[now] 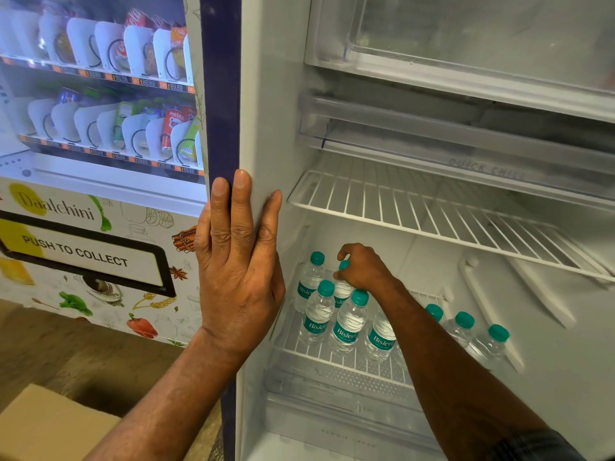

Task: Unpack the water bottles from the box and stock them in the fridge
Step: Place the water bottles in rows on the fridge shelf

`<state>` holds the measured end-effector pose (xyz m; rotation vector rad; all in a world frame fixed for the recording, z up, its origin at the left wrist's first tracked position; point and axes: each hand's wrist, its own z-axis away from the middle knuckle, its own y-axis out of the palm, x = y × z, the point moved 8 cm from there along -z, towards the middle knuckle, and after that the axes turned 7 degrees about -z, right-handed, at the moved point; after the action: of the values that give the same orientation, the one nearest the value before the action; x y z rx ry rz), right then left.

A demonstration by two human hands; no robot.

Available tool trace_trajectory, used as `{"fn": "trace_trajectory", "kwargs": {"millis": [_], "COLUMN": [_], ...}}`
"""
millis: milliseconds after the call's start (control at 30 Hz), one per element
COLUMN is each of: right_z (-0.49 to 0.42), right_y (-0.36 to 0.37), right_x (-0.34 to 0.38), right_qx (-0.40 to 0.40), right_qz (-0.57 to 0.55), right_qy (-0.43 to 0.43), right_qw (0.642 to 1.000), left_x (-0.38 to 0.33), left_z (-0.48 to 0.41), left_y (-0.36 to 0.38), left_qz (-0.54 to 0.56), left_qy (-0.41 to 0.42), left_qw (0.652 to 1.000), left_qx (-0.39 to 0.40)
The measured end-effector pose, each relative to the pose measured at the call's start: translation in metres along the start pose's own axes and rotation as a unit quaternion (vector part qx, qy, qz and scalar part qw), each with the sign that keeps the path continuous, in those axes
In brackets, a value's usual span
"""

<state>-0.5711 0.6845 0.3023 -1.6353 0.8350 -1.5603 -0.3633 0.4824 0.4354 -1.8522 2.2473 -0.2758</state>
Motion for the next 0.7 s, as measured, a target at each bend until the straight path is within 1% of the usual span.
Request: {"fn": "trace_trajectory", "kwargs": {"millis": [500, 700], "right_z": [0.005, 0.008], "right_y": [0.000, -0.009], "right_x": [-0.004, -0.001], "right_qx": [0.013, -0.009], "right_qz": [-0.007, -0.032], "right_qy": [0.025, 0.020], "right_qw": [1.000, 0.999], "left_x": [0.000, 0.000], "left_z": [-0.001, 0.000], "left_y": [0.002, 0.002], "left_qz": [0.003, -0.001], "left_qy": [0.000, -0.004], "left_qw": [1.000, 1.000], "left_qx": [0.003, 0.005]}}
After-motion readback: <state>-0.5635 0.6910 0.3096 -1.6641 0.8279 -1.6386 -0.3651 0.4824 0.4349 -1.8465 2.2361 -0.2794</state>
